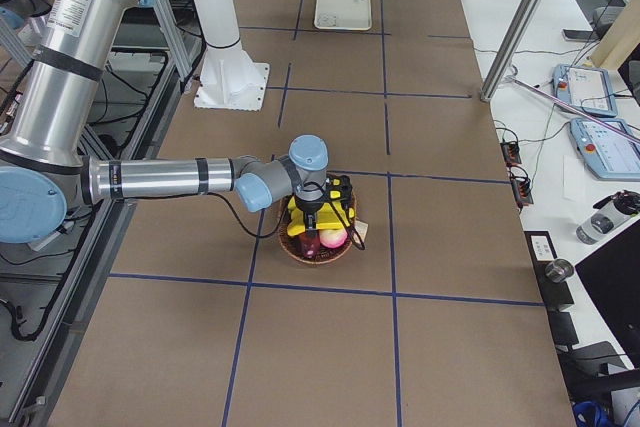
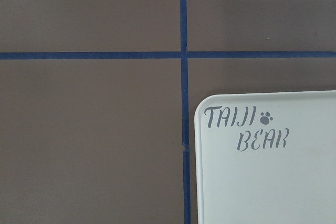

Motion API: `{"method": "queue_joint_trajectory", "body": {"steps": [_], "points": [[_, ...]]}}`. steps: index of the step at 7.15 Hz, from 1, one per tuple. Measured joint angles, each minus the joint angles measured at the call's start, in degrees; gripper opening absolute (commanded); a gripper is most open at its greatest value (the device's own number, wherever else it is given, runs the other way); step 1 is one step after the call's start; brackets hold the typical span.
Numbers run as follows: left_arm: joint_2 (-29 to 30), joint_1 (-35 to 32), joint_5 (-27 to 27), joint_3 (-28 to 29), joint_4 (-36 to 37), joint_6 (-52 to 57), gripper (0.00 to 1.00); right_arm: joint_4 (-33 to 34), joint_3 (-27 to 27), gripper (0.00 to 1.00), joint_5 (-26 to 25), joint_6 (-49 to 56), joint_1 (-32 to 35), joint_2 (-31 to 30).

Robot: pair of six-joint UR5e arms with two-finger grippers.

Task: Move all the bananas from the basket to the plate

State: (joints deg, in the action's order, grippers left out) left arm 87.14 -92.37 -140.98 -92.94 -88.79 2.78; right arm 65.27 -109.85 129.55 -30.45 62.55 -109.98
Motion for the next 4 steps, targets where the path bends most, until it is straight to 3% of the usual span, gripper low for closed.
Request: {"method": "queue_joint_trajectory", "body": {"steps": [2, 4], "points": [[0.2, 0.0, 0.0, 0.0, 0.0, -0.5, 1.00, 0.0, 0.2, 0.78, -0.1, 0.1, -0.5, -0.2], [0.3, 0.0, 0.0, 0.0, 0.0, -0.8, 1.00, -0.1, 0.8, 0.71, -0.1, 0.1, -0.6, -0.5]]}}
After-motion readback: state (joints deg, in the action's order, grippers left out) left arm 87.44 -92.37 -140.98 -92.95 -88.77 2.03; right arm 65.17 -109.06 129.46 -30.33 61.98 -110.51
